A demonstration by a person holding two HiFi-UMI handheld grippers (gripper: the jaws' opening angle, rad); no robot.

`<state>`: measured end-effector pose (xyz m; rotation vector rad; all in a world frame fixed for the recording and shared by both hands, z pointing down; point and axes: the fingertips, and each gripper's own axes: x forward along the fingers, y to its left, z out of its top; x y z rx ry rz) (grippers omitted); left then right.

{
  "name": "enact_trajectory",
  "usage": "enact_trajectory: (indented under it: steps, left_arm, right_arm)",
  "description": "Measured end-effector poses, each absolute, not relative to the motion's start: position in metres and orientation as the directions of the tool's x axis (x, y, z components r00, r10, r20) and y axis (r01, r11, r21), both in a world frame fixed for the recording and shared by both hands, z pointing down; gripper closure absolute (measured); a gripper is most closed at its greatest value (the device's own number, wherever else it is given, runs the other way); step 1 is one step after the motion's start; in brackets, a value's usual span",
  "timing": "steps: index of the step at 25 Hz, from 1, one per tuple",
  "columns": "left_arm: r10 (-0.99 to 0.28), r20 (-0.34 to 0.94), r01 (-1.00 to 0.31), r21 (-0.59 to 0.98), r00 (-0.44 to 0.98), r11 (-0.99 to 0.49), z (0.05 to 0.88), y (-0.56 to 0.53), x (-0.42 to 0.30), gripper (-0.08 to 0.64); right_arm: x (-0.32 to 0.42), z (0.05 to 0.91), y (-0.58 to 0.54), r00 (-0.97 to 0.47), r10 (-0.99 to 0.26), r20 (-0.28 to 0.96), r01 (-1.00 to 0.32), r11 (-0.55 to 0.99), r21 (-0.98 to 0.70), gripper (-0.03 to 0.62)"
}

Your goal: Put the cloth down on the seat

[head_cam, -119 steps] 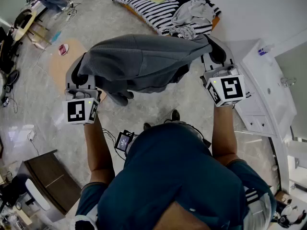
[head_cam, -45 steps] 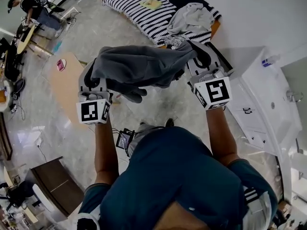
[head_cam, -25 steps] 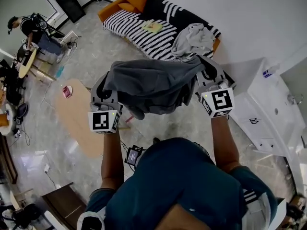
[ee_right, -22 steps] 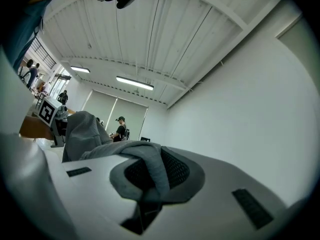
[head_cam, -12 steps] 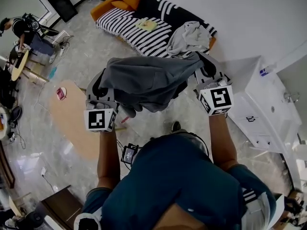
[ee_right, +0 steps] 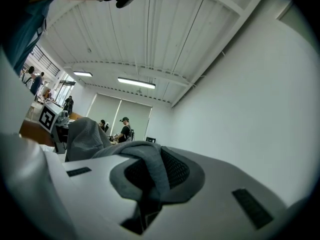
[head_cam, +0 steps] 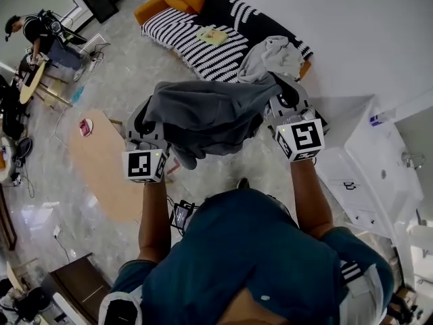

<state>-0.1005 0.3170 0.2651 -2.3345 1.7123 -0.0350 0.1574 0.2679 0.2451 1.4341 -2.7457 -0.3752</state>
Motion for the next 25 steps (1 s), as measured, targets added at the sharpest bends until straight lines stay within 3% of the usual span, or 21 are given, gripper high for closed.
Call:
enact_trajectory:
  steps: [13,25]
  left_arm:
    - [-0.956,-0.119,-0.939,-0.253,0.270,-0.233,0.265,0.272,-0.057,0.499]
    - [-0.947,-0.123,-0.937,-0.228,0.297,-0.264,0.263,0.230,-0.111,0.499]
  right_arm:
    - [0.191,0.255,0.211,-0.629,-0.770,-0.102,-0.773,0.607,0.187,0.560]
    - [0.156,0.251,0.180,-0.582,-0.810,-0.078,-0.804,0.557,0.209,0.560]
